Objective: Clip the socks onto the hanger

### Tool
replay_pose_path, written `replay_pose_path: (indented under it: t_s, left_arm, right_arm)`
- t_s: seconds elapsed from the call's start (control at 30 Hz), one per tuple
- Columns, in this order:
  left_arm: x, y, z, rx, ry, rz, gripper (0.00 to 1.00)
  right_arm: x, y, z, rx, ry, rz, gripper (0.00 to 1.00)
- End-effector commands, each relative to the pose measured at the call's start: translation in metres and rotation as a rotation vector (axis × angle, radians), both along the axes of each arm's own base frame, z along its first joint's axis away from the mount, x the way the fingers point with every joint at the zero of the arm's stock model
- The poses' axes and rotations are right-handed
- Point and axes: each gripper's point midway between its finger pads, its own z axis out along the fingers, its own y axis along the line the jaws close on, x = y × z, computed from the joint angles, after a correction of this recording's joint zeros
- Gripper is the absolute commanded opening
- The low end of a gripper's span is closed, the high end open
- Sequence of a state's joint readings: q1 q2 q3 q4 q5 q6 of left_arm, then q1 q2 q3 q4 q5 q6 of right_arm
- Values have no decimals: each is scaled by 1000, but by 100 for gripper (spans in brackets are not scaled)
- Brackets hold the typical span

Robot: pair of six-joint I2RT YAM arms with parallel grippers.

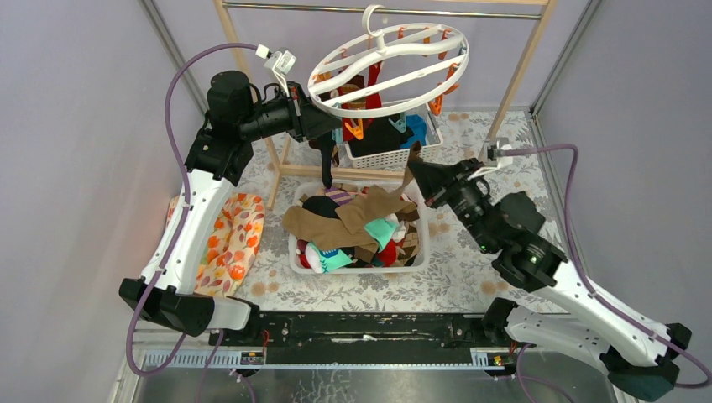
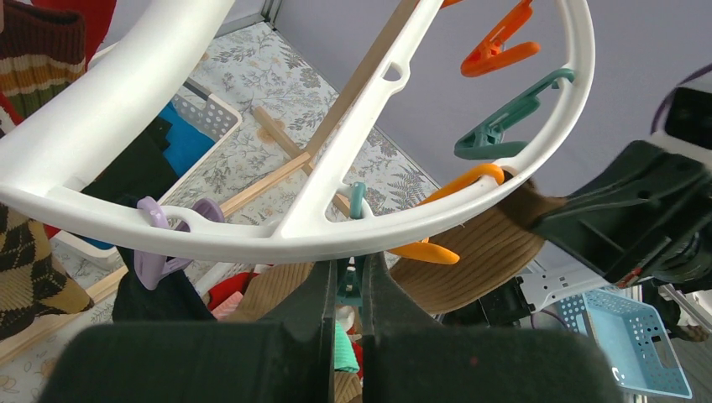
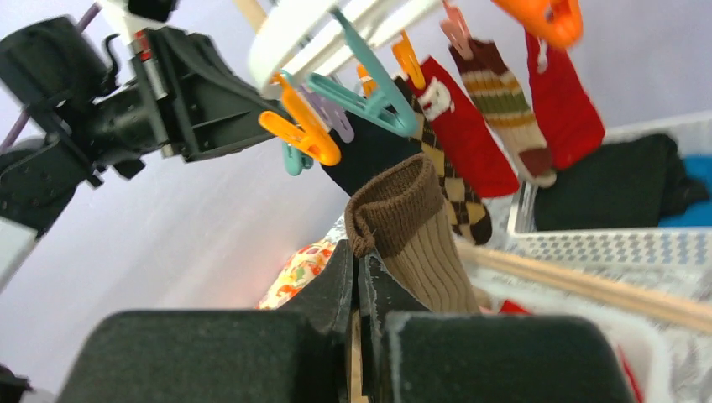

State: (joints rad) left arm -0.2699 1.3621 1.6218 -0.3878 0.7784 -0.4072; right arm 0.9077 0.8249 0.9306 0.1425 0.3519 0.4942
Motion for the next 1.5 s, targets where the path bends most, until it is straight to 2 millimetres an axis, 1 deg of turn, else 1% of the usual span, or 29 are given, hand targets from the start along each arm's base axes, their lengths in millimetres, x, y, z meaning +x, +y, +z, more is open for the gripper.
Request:
replay_pose_path:
  t_s: [0.0,0.13,0.27,0.47,0.7,0.83,1.03,1.2,1.33,1.47]
  left_arm:
    - [-16,0,23,-17,-61,-29,0]
    - [-16,-1,25,-25,-54,-27,0]
    - [-16,-1,25,-30,-48,-25,0]
    - [-11,-1,22,-38,-24,-6,0]
    - [-9,2,23,-39,-25,24,0]
    - [-7,4,21,-38,-22,43,0]
    - [-11,2,21,-42,-30,20,0]
    - [-7,5,23,-53,-25,53,0]
    - [-1,6,20,-57,-6,83,0]
    - [-1,7,17,-55,-1,94,0]
  right_arm:
    - [-9,-1,28,-170,-240,53,0]
    - [-14,18,19,-234,-288,141,0]
    - [-12,37,15,-226,-327,194,0]
    - [-2,69,15,-189,-346,255,0]
    - [13,91,20,-173,-352,263,0]
    - [19,99,23,-165,-357,262,0]
    - [13,114,26,-160,-367,341,0]
    - [19,110,29,-134,-371,298,0]
    - [20,114,32,-129,-377,306,0]
    - [21,116,34,-128,-380,304,0]
